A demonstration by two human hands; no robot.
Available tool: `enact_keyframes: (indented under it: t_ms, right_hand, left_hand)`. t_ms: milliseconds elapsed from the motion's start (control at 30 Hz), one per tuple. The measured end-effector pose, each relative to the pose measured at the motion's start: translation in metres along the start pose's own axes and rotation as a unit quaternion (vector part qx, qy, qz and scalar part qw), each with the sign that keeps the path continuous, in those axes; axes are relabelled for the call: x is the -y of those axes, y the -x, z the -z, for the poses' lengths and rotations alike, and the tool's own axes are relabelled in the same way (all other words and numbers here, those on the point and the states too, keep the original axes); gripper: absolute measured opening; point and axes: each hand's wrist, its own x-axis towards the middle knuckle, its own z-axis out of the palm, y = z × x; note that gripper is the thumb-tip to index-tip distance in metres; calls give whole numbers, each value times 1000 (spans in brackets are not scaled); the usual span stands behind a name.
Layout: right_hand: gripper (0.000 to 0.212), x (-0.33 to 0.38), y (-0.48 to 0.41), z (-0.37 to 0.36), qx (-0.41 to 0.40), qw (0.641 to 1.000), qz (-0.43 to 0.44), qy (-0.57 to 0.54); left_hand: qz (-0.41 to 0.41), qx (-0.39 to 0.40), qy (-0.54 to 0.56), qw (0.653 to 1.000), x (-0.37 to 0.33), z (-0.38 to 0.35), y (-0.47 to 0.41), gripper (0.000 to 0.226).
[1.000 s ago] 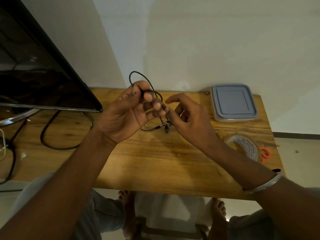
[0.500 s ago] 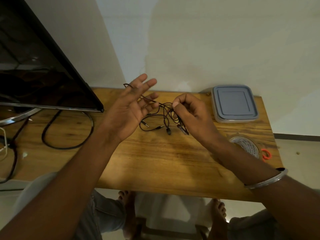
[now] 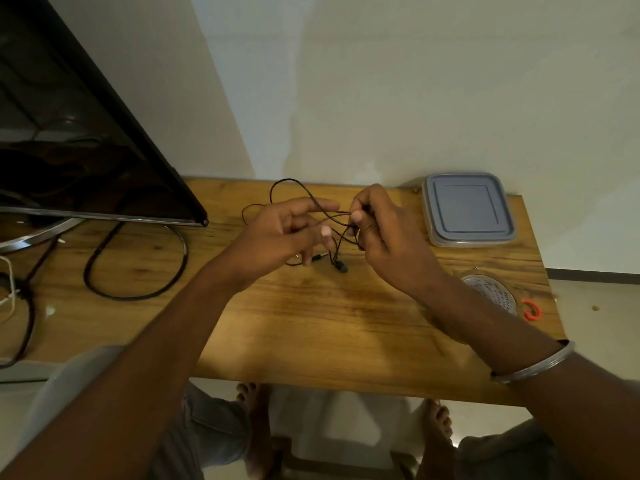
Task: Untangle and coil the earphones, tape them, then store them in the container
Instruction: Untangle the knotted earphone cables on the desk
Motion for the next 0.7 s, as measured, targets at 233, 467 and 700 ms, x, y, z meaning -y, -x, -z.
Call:
enact_keyframes:
  t_ms: [233, 467, 700]
  right_hand:
    - [9, 4, -2, 3, 38, 998, 51, 8]
    - [11, 2, -1, 9, 156, 964, 154, 147]
    - [6, -8, -3, 17, 165, 977, 44, 128]
  left_hand:
    - [-8, -99, 79, 992, 1, 2, -3, 23]
    - [21, -226, 235, 945, -1, 17, -4, 22]
    - [-33, -246, 402, 881, -6, 21, -5, 21]
